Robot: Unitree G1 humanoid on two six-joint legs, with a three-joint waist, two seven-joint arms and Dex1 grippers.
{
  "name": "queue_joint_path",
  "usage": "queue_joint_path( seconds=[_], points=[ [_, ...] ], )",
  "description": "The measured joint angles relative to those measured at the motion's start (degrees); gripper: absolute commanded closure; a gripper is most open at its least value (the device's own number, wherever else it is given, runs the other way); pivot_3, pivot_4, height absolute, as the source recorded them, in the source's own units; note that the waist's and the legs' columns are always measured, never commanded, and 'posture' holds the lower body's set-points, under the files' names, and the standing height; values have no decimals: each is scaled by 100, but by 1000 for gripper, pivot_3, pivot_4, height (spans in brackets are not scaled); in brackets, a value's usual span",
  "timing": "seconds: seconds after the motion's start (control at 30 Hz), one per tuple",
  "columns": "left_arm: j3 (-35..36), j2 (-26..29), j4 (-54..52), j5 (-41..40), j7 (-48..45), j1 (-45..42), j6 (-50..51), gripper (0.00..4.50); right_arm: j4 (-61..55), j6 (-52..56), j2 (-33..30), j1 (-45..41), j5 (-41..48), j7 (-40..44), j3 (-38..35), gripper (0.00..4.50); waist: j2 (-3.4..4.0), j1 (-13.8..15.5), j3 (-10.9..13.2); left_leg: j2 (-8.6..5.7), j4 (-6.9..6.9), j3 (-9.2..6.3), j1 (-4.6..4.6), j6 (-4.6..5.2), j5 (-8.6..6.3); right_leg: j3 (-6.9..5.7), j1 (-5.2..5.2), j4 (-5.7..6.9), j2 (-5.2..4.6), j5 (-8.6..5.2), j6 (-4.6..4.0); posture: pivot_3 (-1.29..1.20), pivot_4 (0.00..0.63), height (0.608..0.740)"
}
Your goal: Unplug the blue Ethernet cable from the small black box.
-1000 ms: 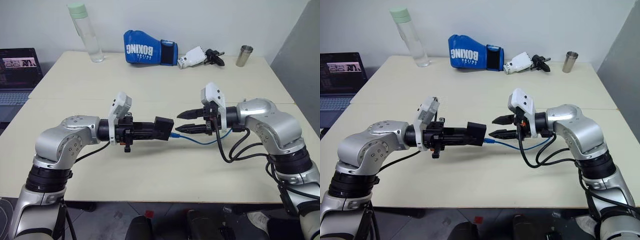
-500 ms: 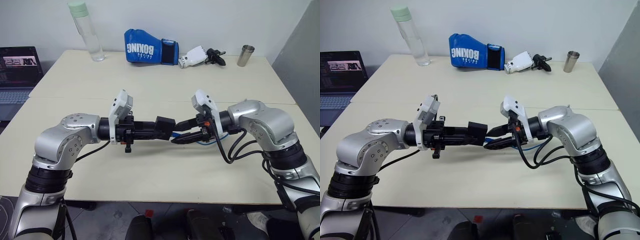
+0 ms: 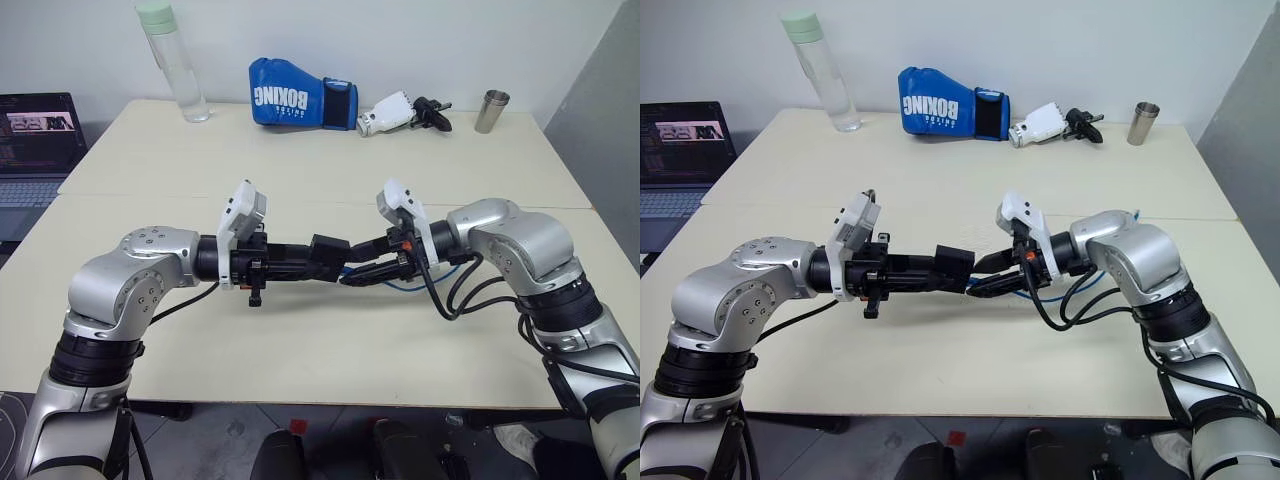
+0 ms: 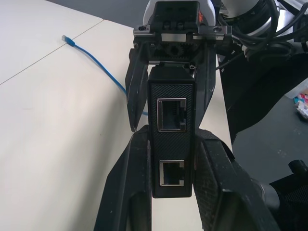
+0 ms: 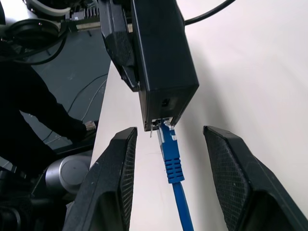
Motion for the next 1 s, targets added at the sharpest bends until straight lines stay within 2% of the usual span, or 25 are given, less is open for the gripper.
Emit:
queue_joint_path(
  seconds=[0.17, 0.2, 0.27, 0.43, 0.57, 1.0],
  points=[
    [0, -3, -21, 1, 1, 0, -1, 3719, 83, -25, 11, -37, -21, 33, 46, 2207, 0, 1, 0, 0, 0, -1, 0, 0, 0, -1, 0, 0, 0, 0, 0, 0, 150, 740],
    [0, -3, -21, 1, 1, 0, -1, 3719, 92, -25, 12, -45, -32, 34, 47, 2492, 0, 1, 0, 0, 0, -1, 0, 0, 0, -1, 0, 0, 0, 0, 0, 0, 150, 740],
    [0, -3, -21, 6, 4, 0, -2, 3719, 99, -25, 13, -71, -34, 47, 48, 2697, 1, 1, 1, 0, 0, -1, 0, 0, 0, -1, 0, 0, 0, 0, 0, 0, 150, 740],
    [0, 1, -20, 99, 2, 2, -26, 3719, 99, -24, 16, -144, -34, 146, 62, 3778, 1, 2, 1, 0, 0, -2, 0, 0, 0, -3, 1, 0, 0, 0, 0, 0, 150, 740],
    [-4, 33, -35, 133, -30, 19, -107, 3719, 122, -19, -6, -152, -58, 223, 80, 4440, 3, 3, 2, 0, 0, -2, 0, 0, 0, -3, 1, 0, 0, 0, -1, 0, 150, 740],
    [-97, 37, -34, 163, -101, 31, -57, 3719, 273, -188, -53, -202, -215, 488, 271, 4437, 3, 2, 2, 0, 0, -2, 0, 0, 0, -3, 1, 0, 0, -1, -1, 0, 150, 740]
  ],
)
